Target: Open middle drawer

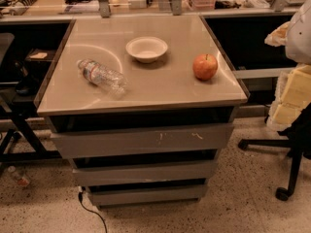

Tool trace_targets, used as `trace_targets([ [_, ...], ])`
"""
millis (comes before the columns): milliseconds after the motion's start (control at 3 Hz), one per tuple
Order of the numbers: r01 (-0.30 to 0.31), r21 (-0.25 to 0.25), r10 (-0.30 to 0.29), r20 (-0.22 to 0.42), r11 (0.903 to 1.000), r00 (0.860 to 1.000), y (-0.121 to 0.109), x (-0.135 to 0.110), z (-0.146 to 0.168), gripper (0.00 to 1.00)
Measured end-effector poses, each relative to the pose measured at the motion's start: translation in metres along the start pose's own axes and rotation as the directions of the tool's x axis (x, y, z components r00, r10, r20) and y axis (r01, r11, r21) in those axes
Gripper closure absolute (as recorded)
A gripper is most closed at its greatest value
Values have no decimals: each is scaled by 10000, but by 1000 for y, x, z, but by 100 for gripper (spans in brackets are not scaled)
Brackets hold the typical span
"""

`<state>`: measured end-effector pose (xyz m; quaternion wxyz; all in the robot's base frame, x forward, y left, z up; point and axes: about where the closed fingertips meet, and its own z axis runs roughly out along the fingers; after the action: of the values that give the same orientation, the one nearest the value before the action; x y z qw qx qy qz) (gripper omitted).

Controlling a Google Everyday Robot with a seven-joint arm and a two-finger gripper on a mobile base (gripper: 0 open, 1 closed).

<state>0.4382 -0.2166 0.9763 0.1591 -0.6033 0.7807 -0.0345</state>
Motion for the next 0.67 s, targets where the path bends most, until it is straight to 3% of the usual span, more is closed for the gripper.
trace_targets([
  [667,-39,-90,39,22,10000,10000,10,1,7,0],
])
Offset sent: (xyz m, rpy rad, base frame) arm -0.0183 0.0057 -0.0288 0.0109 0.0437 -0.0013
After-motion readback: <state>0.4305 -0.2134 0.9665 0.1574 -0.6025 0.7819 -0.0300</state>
